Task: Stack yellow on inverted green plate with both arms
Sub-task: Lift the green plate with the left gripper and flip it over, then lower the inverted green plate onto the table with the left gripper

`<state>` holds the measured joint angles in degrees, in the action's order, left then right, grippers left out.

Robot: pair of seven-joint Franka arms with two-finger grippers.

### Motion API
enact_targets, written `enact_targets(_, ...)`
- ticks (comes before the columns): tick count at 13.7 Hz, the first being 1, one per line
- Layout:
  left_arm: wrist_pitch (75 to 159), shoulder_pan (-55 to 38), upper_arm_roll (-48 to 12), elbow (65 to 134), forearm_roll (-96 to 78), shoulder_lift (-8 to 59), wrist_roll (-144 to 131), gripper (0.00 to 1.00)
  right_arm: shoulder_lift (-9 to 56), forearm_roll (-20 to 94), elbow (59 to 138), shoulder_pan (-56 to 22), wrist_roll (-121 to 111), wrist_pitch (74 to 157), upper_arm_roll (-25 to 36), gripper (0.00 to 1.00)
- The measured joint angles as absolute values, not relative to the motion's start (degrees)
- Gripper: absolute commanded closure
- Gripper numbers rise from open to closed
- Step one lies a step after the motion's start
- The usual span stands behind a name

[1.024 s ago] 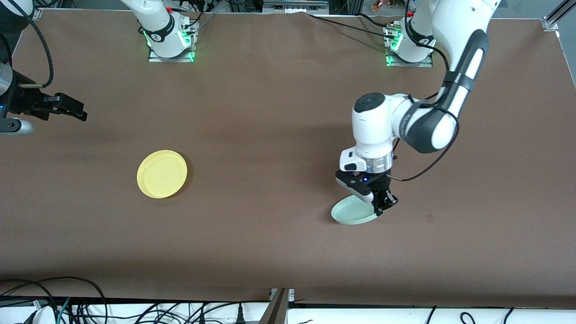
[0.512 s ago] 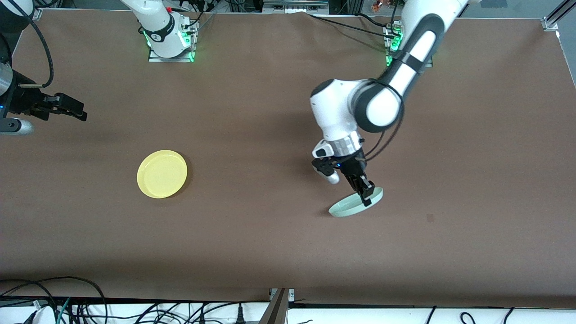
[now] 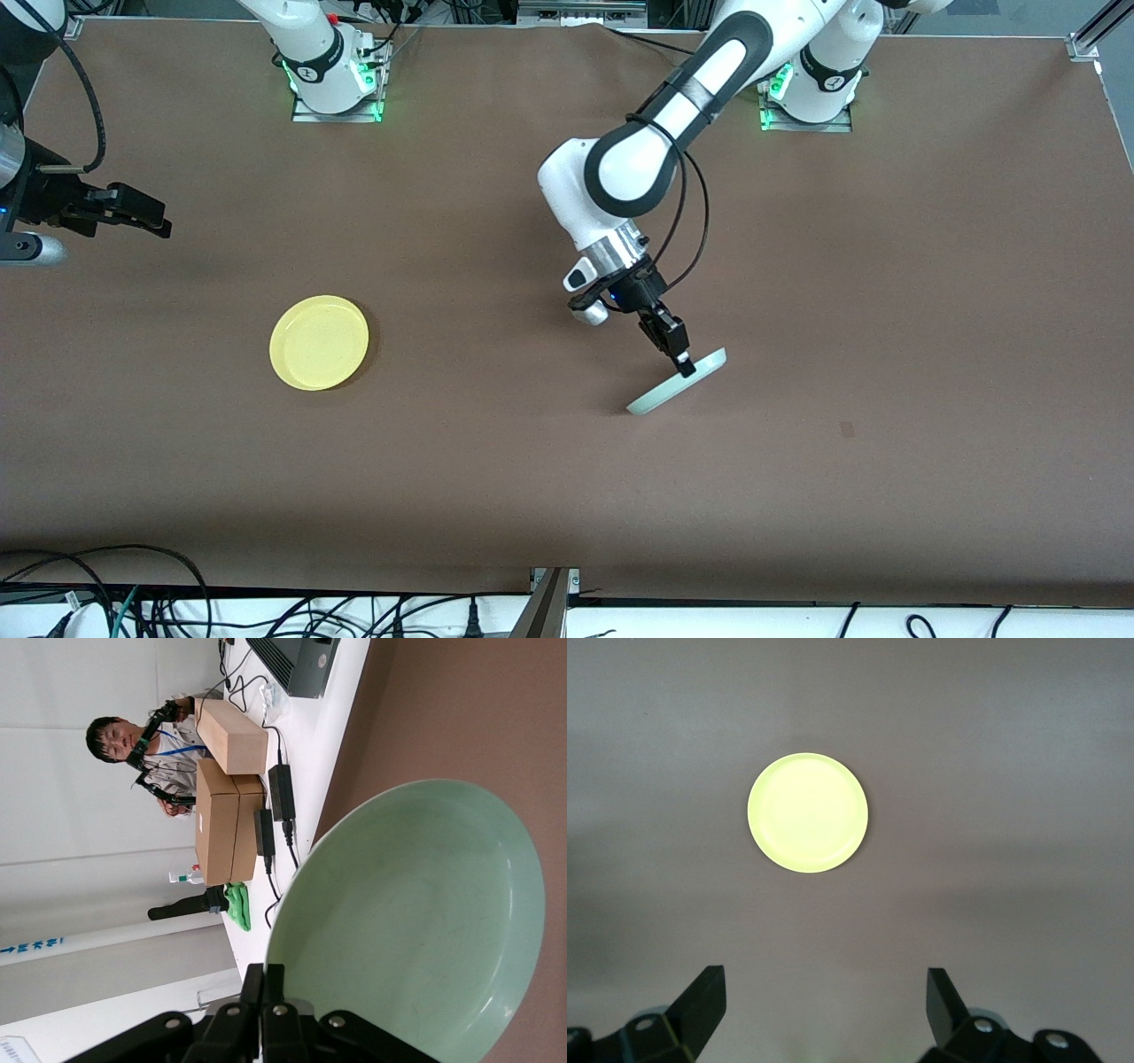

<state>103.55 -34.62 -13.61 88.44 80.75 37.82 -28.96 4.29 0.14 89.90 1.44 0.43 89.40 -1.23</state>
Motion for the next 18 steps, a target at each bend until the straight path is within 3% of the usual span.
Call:
enact_targets(8, 92.1, -42.7, -13.6, 86.5, 83.4, 44.8, -40.0, 1.00, 4.3, 0.1, 89.9, 1.5, 0.4, 89.3, -1.0, 0.00)
enact_targets(18, 88.0, -45.0, -17.5, 86.2, 82.8, 47.1, -50.0, 1.00, 4.3, 0.1, 89.9, 1.5, 0.4, 88.9, 0.0, 0.00)
